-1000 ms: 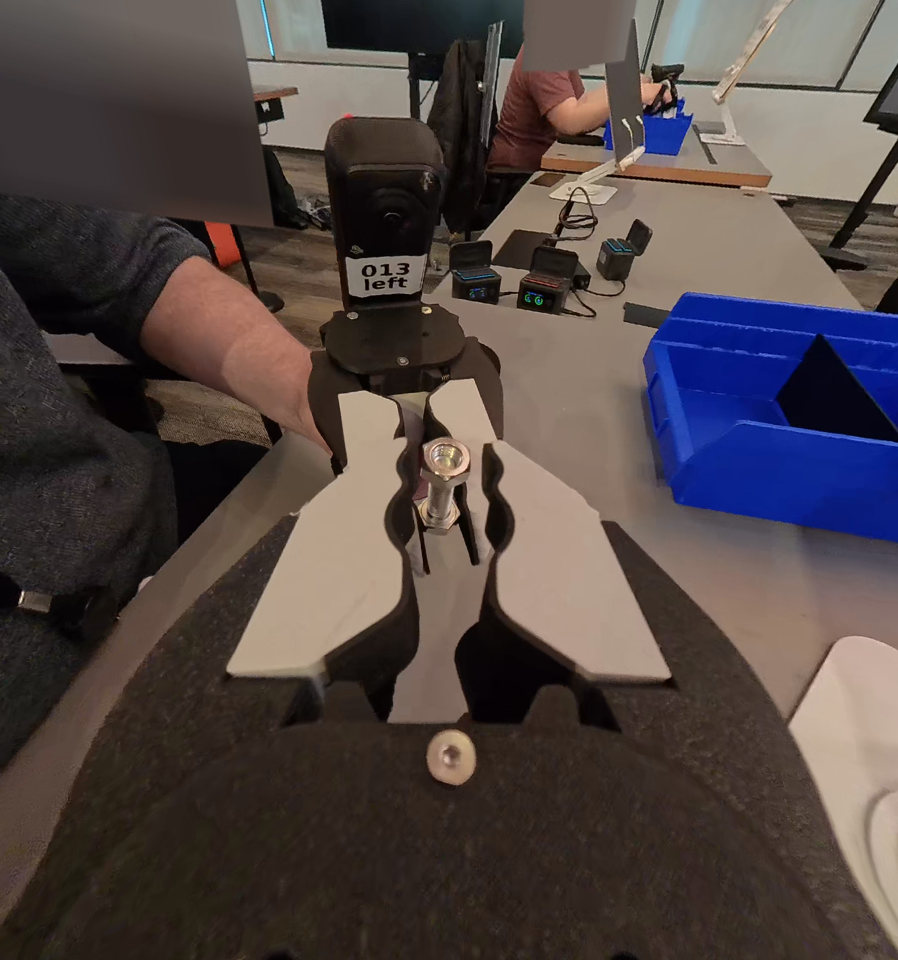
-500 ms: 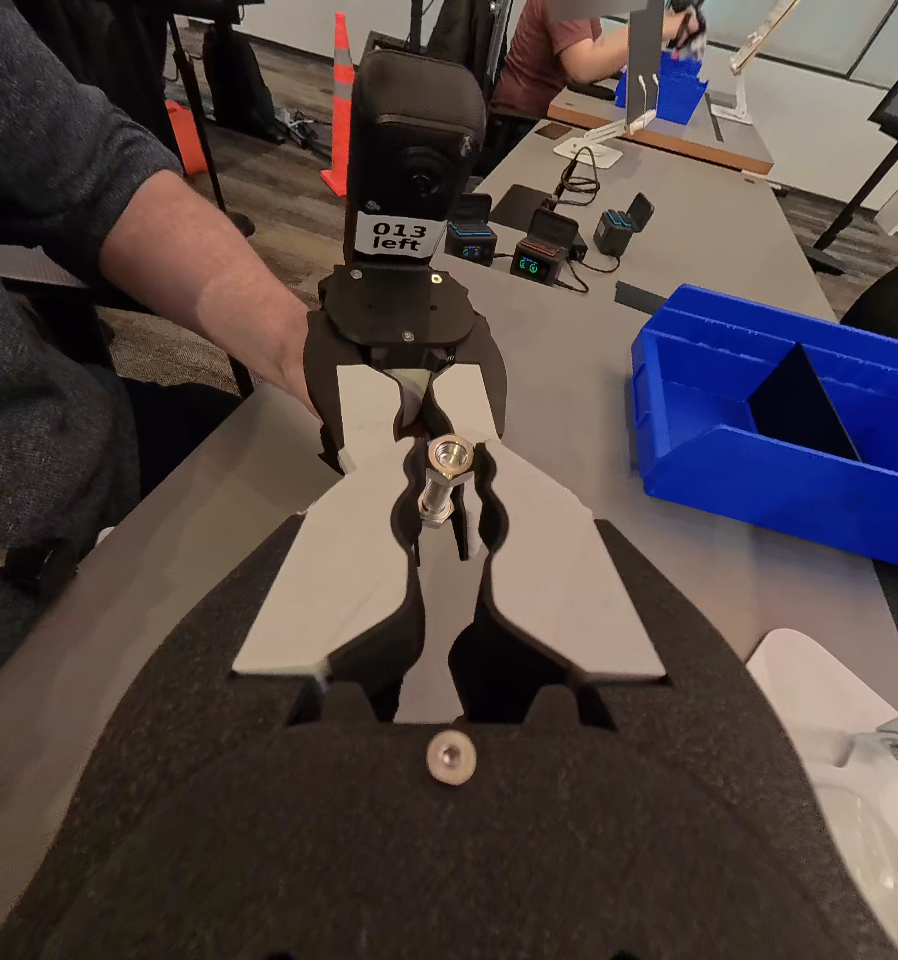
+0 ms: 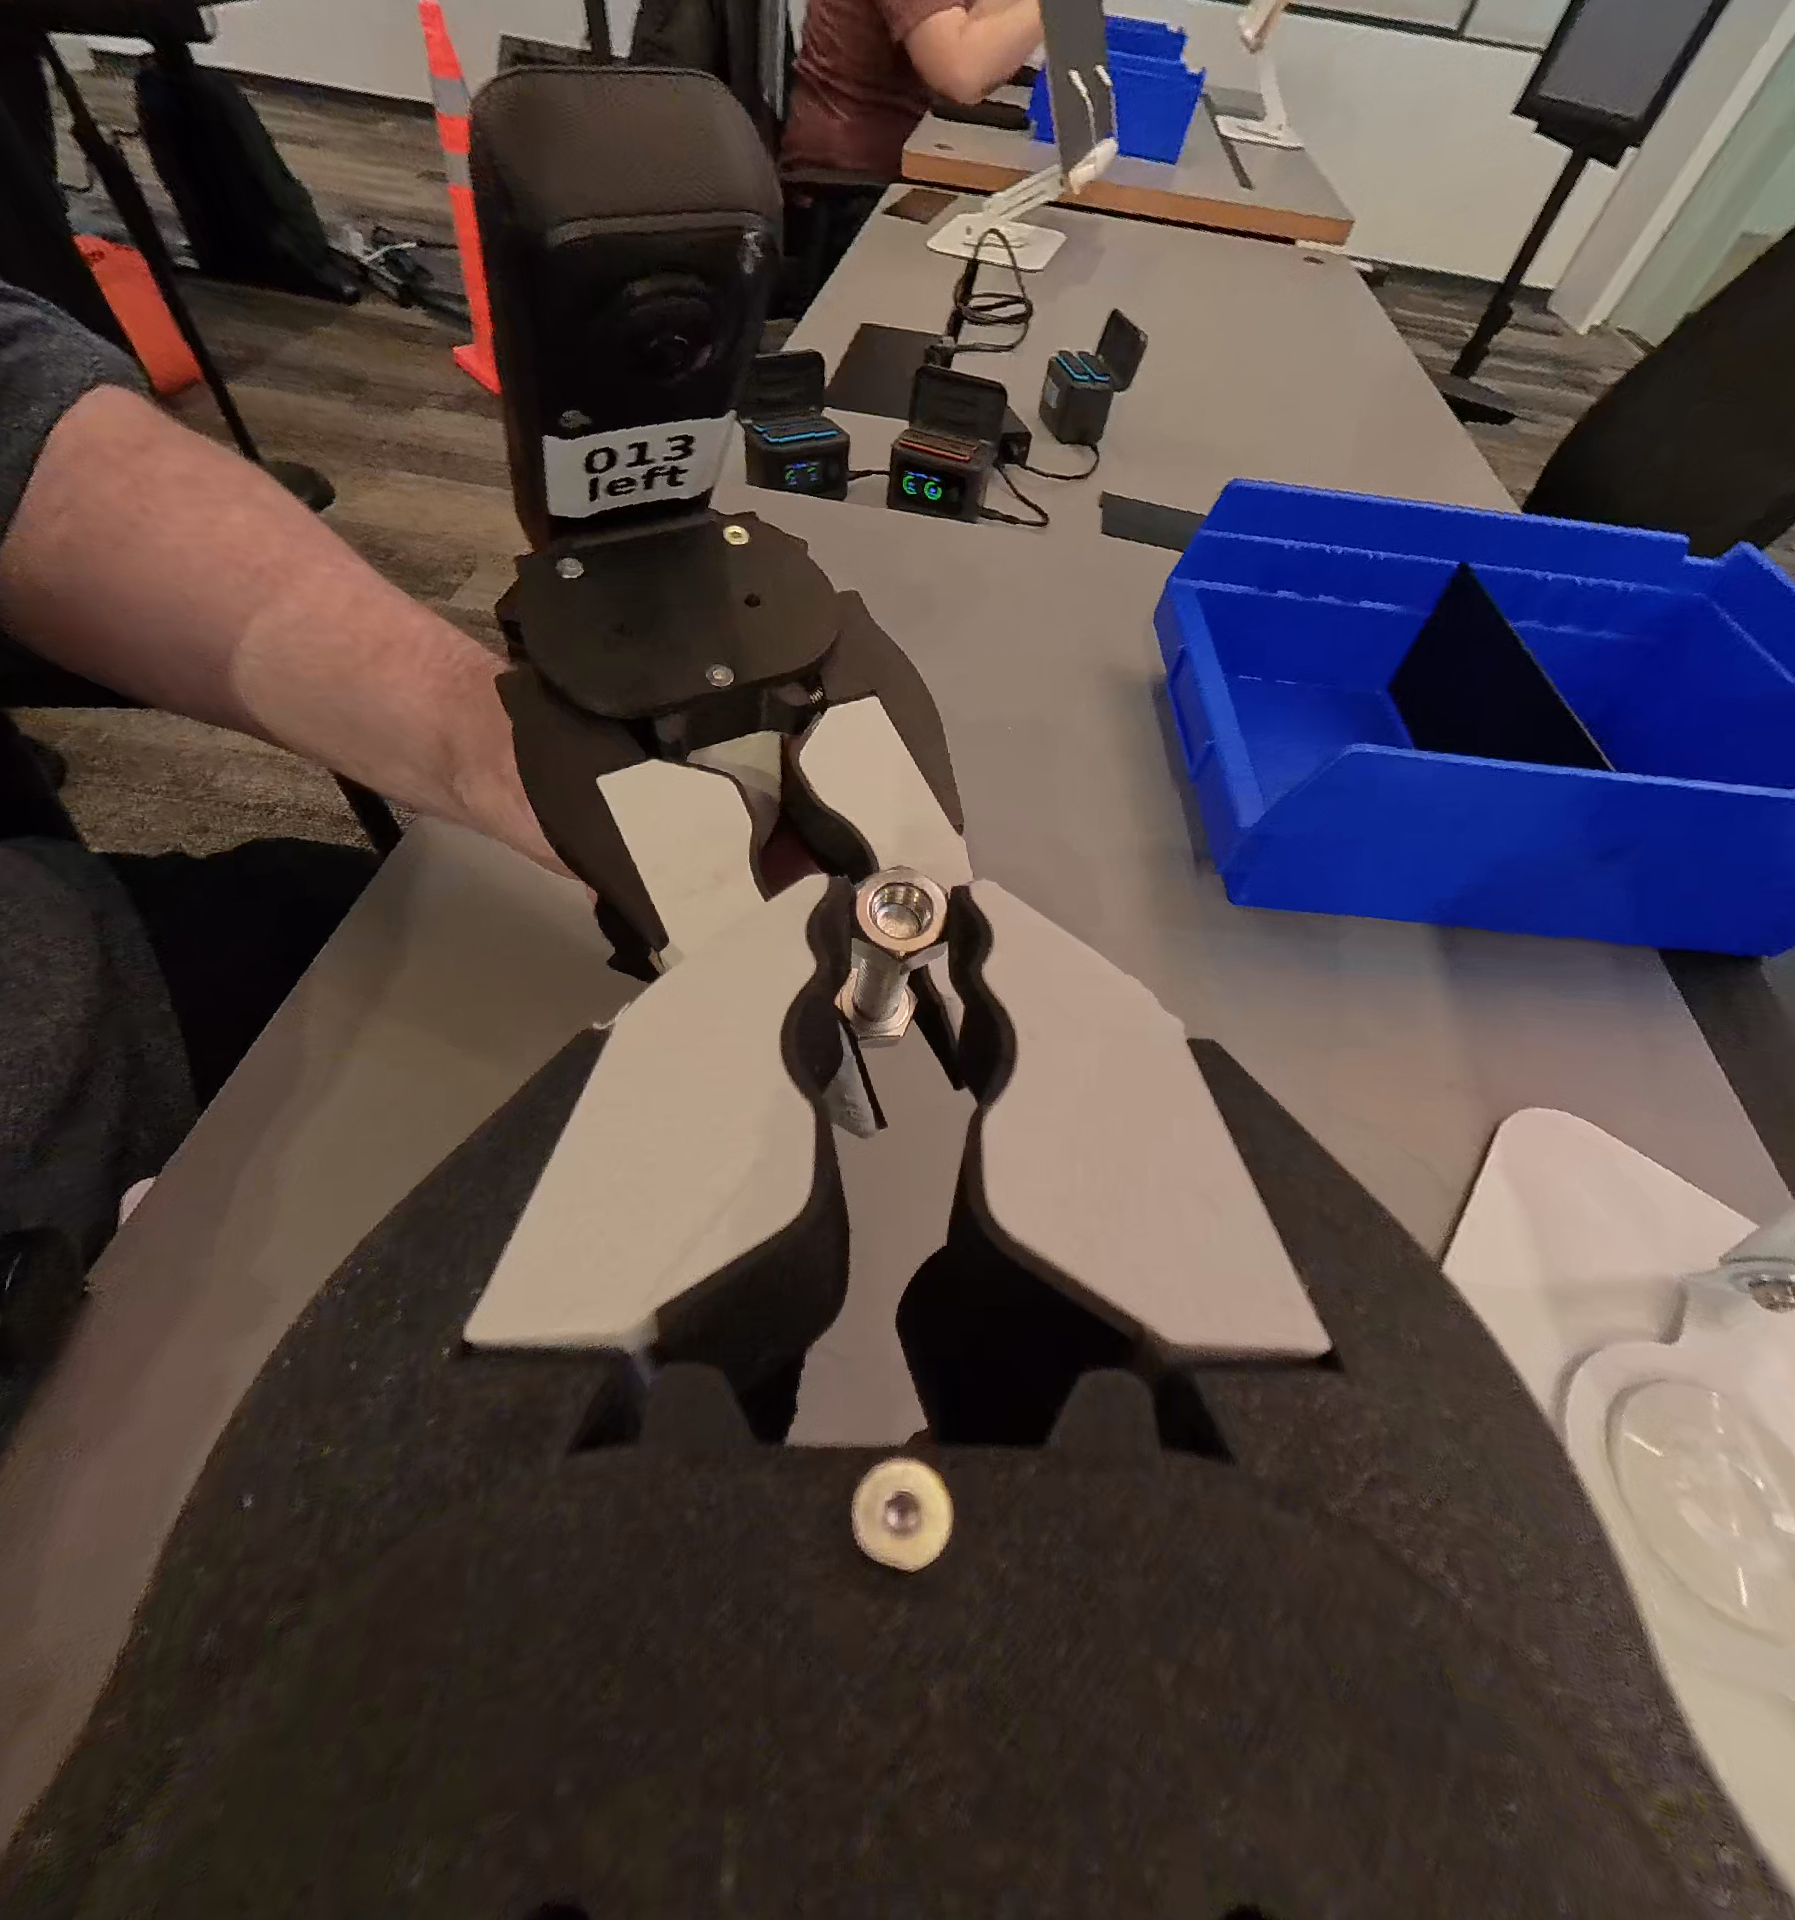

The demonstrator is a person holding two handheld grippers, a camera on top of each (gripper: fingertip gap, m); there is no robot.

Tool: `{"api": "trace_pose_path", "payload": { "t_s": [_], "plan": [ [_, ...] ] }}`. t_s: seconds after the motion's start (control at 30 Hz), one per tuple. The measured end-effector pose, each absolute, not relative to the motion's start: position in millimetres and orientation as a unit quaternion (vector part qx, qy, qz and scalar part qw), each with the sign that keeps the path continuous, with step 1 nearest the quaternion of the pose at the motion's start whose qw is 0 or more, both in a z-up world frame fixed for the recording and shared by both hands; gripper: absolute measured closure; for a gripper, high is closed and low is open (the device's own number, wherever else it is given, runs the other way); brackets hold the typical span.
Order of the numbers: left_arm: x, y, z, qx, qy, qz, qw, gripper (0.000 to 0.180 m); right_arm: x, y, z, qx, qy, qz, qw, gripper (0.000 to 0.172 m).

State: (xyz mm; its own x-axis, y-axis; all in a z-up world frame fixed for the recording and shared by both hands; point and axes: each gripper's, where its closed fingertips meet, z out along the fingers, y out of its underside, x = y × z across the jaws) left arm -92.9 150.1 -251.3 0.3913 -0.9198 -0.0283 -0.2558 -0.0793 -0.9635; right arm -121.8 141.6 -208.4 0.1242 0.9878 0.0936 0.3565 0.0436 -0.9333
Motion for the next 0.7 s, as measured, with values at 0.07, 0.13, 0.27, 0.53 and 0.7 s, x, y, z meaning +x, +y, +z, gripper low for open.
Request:
{"api": "trace_pose_path", "payload": {
  "t_s": [0.07,0.13,0.27,0.53,0.7],
  "plan": [
    [-94.3,153.3,-254.4,-0.667,0.445,-0.306,0.513,0.162,-122.2,144.3,-210.9,-0.615,-0.546,0.341,0.455,0.154],
    [-95.2,156.1,-258.4,-0.678,0.439,-0.296,0.51,0.162,-121.5,147.7,-214.9,-0.633,-0.533,0.322,0.46,0.154],
    [-96.7,161.1,-264.2,-0.691,0.432,-0.271,0.512,0.162,-120.7,152.1,-220.7,-0.665,-0.498,0.298,0.471,0.154],
    [-96.7,161.9,-266.2,-0.692,0.43,-0.269,0.514,0.162,-119.7,153.4,-222.6,-0.675,-0.477,0.294,0.479,0.154],
    [-96.5,161.9,-265.3,-0.691,0.427,-0.276,0.514,0.162,-121.0,153.5,-223.1,-0.673,-0.481,0.3,0.475,0.152]
  ]
}}
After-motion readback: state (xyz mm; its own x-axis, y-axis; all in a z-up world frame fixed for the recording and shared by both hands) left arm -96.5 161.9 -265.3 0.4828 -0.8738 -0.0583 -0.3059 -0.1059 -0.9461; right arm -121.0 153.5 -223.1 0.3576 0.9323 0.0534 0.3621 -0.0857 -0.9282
